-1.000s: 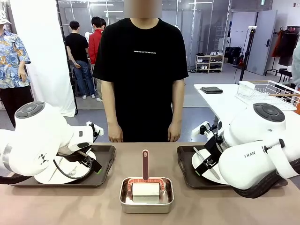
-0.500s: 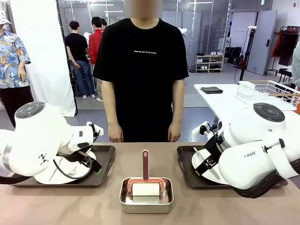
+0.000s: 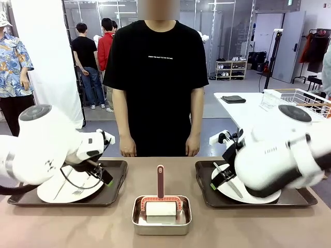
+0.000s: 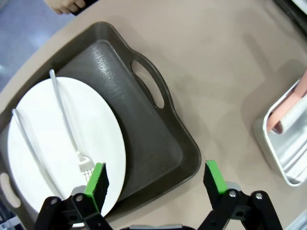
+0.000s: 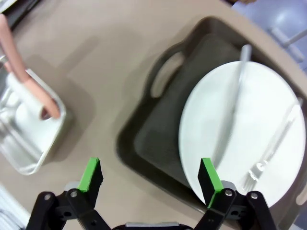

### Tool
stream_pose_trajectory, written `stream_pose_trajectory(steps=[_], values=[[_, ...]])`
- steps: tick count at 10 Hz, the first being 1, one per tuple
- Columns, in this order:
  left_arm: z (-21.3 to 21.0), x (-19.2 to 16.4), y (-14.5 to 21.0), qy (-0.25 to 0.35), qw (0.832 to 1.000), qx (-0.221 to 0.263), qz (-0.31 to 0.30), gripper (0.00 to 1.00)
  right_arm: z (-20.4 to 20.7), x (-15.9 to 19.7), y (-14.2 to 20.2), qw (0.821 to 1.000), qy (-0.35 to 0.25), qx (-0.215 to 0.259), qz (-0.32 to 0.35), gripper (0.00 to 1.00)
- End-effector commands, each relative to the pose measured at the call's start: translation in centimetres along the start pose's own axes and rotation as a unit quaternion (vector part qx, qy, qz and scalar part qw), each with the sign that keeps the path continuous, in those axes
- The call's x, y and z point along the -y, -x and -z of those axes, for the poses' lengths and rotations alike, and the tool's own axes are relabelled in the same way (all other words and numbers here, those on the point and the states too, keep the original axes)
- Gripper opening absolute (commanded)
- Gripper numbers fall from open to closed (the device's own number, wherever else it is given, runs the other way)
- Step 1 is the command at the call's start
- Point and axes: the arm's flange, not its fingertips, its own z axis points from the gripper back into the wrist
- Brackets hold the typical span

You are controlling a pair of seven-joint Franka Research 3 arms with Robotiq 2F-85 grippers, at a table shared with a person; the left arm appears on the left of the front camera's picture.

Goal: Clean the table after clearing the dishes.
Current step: When the left (or right) Handle tray is removed, use the left hand (or right hand) to clean the left (or right) side of the table with the Lint Roller.

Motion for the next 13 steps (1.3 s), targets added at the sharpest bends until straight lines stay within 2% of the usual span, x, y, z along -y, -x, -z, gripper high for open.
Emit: stream_pose_trajectory(steps=[1,2,3,5,6,7,8,9,10,11,12,13], values=[[-2.1,-3.5,-2.0,0.069,0.997,-0.029,-0.022,1.0,-2.5,4.1,-2.5,0.997,-0.074,-0.018,0.031,1.0],[-2.8,-5.1,-2.3,0.123,0.991,-0.044,-0.032,1.0,-3.3,5.1,-3.6,0.992,-0.113,-0.029,0.04,1.0],[-3.3,-7.1,-2.4,0.193,0.978,-0.054,-0.059,1.0,-4.2,6.3,-4.6,0.985,-0.159,-0.037,0.057,1.0],[-4.5,-10.3,-2.0,0.31,0.947,-0.023,-0.086,1.0,-5.6,8.6,-5.9,0.967,-0.236,-0.051,0.087,1.0],[-4.7,-11.9,-1.4,0.352,0.93,-0.017,-0.1,1.0,-6.7,10.1,-6.0,0.954,-0.277,-0.042,0.105,1.0],[-4.9,-13.6,-0.4,0.413,0.904,-0.01,-0.107,1.0,-7.9,11.9,-5.8,0.938,-0.319,-0.029,0.134,1.0],[-5.3,-15.7,1.0,0.471,0.873,0.006,-0.125,1.0,-9.4,14.4,-5.2,0.91,-0.372,-0.008,0.181,1.0],[-6.1,-17.8,2.5,0.514,0.845,0.038,-0.146,1.0,-10.7,16.5,-4.2,0.894,-0.397,0.019,0.208,1.0],[-6.9,-19.9,4.4,0.539,0.822,0.054,-0.177,1.0,-11.8,18.6,-3.0,0.881,-0.411,0.033,0.232,1.0],[-7.9,-22.7,6.7,0.546,0.798,0.058,-0.248,1.0,-12.8,21.6,-1.1,0.86,-0.429,0.046,0.274,1.0],[-9.1,-25.1,8.9,0.545,0.788,0.097,-0.27,1.0,-14.0,24.4,1.1,0.84,-0.447,0.071,0.3,1.0],[-10.1,-26.9,11.1,0.536,0.787,0.11,-0.287,1.0,-15.0,26.9,3.5,0.821,-0.455,0.097,0.331,1.0]])
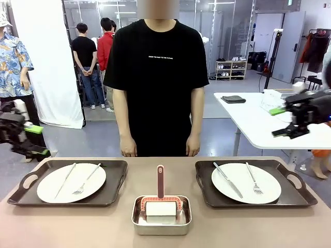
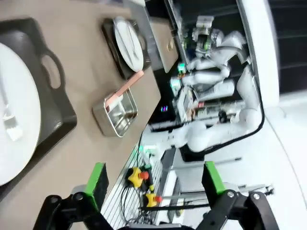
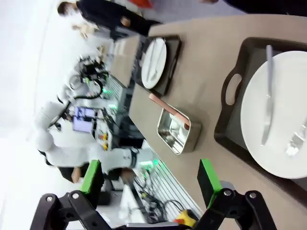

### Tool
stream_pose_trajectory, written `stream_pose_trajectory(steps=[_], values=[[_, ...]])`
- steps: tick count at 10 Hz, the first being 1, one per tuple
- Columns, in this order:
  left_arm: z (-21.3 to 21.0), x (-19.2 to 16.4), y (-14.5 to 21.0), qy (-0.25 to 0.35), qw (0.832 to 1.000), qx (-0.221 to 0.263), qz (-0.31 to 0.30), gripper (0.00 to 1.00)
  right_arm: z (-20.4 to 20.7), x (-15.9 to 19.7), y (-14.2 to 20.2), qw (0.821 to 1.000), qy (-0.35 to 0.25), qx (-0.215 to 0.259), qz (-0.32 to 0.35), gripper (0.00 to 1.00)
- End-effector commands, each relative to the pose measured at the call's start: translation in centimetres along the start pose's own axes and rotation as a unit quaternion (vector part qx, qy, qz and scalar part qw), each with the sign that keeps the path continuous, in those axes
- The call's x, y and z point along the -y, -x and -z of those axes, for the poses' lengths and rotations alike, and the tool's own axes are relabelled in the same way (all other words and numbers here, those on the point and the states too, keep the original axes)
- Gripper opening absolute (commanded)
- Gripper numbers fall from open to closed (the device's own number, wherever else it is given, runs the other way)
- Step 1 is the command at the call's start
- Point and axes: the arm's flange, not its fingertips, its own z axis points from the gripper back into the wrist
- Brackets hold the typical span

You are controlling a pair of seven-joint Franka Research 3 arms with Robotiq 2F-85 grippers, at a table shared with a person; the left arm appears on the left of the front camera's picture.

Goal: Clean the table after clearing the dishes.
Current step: When the left (or right) Handle tray is removed, use the left hand (or right hand) to clean the left (or right) side of the table with the Lint Roller.

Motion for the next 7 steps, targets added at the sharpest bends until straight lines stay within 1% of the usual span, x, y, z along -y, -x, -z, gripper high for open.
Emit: stream_pose_trajectory(steps=[1,2,3,4,5,6,7], values=[[-3.8,-0.1,0.5,0.001,0.997,0.06,-0.045,1.0,-4.5,1.8,0.3,0.997,-0.036,0.055,0.041,1.0],[-6.1,-0.9,1.8,-0.006,0.993,0.094,-0.076,1.0,-7.3,3.2,1.3,0.994,-0.043,0.084,0.057,1.0],[-8.6,-1.8,3.5,-0.014,0.988,0.123,-0.094,1.0,-9.9,4.7,2.5,0.991,-0.046,0.105,0.068,1.0],[-10.4,-2.4,5.1,-0.026,0.983,0.14,-0.113,1.0,-11.9,5.8,3.7,0.986,-0.047,0.133,0.084,1.0],[-12.3,-3.0,6.4,-0.035,0.978,0.157,-0.134,1.0,-13.6,6.6,4.8,0.984,-0.041,0.148,0.094,1.0],[-13.5,-3.2,7.5,-0.042,0.974,0.169,-0.145,1.0,-14.9,7.2,5.9,0.981,-0.039,0.162,0.102,1.0],[-14.8,-3.0,8.4,-0.046,0.969,0.189,-0.15,1.0,-16.4,8.3,7.0,0.976,-0.038,0.18,0.12,1.0]])
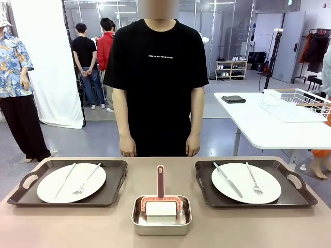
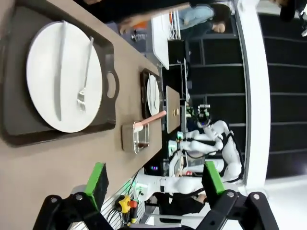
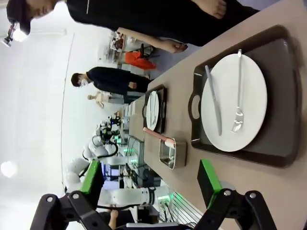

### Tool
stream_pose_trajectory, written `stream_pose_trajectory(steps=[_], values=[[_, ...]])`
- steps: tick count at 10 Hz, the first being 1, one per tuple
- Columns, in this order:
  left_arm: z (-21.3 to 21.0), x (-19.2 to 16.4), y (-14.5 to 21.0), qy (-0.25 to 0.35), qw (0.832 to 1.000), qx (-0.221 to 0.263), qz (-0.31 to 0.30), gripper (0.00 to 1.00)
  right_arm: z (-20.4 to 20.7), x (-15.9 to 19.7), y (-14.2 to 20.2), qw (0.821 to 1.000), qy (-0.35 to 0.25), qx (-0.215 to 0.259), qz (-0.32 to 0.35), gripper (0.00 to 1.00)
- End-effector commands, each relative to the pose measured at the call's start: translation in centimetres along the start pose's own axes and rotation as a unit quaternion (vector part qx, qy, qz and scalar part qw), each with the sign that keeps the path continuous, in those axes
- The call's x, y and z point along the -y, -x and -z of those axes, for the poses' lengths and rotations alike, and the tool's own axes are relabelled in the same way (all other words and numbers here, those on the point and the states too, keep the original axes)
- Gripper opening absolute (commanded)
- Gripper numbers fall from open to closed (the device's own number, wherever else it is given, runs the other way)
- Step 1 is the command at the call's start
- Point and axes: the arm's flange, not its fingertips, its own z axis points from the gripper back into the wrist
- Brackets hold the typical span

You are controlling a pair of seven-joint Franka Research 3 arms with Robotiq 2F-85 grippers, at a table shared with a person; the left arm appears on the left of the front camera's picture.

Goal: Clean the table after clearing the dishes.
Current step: When the left (or right) Handle tray is removed, use the left hand (or right hand) to clean the left (or right) side of the table with the Lint Roller.

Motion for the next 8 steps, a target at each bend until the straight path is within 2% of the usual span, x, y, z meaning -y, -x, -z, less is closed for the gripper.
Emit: stream_pose_trajectory(steps=[1,3,5,6,8], values=[[-1.4,0.4,0.4,-0.013,0.999,0.03,-0.018,1.0,-1.5,1.2,0.7,0.999,-0.008,0.021,0.033,1.0],[-3.3,-0.2,0.9,-0.027,0.998,0.051,-0.034,1.0,-3.1,3.0,1.8,0.998,-0.001,0.033,0.047,1.0],[-3.2,0.0,0.7,-0.045,0.998,0.044,-0.024,1.0,-3.4,3.3,2.2,0.999,0.006,0.036,0.03,1.0],[-3.6,-0.8,0.9,-0.019,0.999,0.047,-0.02,1.0,-3.6,3.6,1.6,0.998,0.001,0.038,0.042,1.0],[-3.6,-0.8,0.9,-0.019,0.999,0.047,-0.02,1.0,-3.6,3.6,1.6,0.998,0.001,0.038,0.042,1.0]])
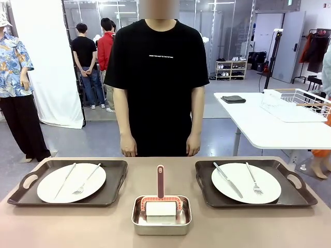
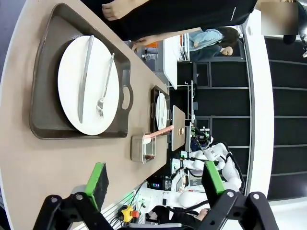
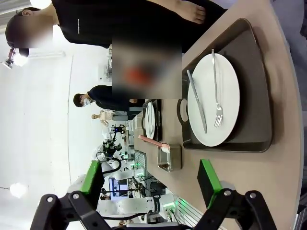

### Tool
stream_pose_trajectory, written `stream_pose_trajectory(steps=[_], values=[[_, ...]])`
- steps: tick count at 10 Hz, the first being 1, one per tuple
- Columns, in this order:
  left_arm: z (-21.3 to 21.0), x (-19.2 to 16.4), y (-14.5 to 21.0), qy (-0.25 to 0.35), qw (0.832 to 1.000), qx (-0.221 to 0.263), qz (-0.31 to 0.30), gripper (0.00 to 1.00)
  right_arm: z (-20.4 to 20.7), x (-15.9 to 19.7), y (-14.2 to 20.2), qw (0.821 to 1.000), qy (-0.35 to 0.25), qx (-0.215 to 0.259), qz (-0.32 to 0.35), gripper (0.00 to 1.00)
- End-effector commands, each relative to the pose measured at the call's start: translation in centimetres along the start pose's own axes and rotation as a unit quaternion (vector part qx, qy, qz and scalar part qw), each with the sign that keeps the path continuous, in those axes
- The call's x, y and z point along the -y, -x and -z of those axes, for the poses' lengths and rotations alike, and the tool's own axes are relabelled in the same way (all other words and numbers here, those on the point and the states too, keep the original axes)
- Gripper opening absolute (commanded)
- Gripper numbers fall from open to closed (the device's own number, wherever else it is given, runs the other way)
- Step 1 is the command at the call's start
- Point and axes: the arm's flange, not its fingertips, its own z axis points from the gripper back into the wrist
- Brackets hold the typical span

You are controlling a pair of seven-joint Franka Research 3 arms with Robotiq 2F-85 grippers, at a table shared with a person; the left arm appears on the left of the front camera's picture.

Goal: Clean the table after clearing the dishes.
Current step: When the left (or right) Handle tray is removed, use the left hand (or right hand) to clean the left (or right) side of the table with the Lint Roller.

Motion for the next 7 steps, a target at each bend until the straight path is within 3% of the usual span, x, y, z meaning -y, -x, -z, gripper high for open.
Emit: stream_pose_trajectory(steps=[1,7], values=[[-0.16,0.08,0.14,0.004,1.0,0.0,0.0,1.0,0.05,-0.23,-0.07,1.0,0.0,-0.001,-0.001,1.0],[-0.16,0.08,0.14,0.004,1.0,0.0,0.0,1.0,0.05,-0.23,-0.07,1.0,0.0,-0.001,-0.001,1.0]])
